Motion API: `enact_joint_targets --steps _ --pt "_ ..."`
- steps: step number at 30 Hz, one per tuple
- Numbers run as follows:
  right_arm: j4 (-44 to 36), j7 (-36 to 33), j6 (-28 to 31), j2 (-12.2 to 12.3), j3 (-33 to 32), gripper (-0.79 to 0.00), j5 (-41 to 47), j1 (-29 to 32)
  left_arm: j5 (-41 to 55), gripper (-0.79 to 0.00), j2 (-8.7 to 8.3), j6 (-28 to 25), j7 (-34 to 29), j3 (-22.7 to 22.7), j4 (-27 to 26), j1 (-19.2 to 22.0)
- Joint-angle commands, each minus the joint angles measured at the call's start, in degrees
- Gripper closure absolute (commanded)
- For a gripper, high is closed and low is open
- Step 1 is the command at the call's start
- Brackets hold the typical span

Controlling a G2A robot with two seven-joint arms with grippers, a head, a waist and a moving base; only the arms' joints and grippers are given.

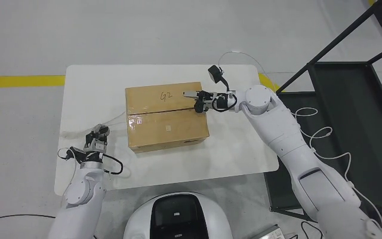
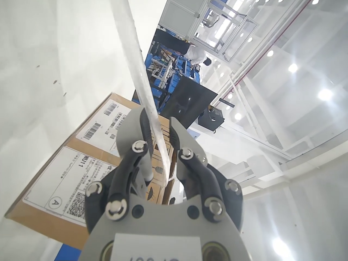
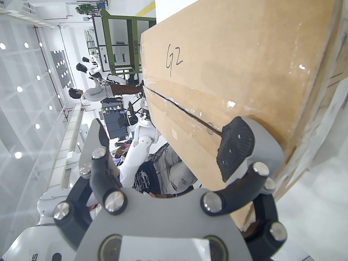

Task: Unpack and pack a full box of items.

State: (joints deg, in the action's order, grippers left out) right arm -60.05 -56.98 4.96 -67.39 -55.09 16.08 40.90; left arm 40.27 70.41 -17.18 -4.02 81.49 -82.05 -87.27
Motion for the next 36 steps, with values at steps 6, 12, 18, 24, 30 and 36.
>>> enact_joint_targets --steps 6,12,18,24,30,36 --pt "0.0 0.0 0.0 0.0 0.0 -0.785 0.0 0.0 -0.8 0.000 0.03 -1.1 -0.6 1.8 -6.6 -2.9" --pt "0.0 0.0 0.0 0.0 0.0 -0.785 0.0 0.0 -3.6 0.000 0.00 -0.7 -0.7 3.0 -13.6 -5.3" --pt "0.0 0.0 0.0 0.0 0.0 -0.785 0.0 0.0 -11.9 0.000 -0.18 2.9 1.0 3.7 -19.2 -6.5" --pt "0.0 0.0 0.0 0.0 0.0 -0.785 0.0 0.0 -17.4 0.000 -0.05 5.9 2.5 2.9 -22.3 -5.8" --pt "-2.5 1.3 -0.7 0.2 -0.3 -0.785 -1.2 1.7 -23.0 0.000 0.19 9.7 3.8 0.9 -22.3 -3.4" --pt "-3.4 1.2 -0.8 0.3 -0.8 -0.785 -1.9 2.5 -29.7 0.000 0.56 11.9 5.1 -2.1 -21.5 -0.7"
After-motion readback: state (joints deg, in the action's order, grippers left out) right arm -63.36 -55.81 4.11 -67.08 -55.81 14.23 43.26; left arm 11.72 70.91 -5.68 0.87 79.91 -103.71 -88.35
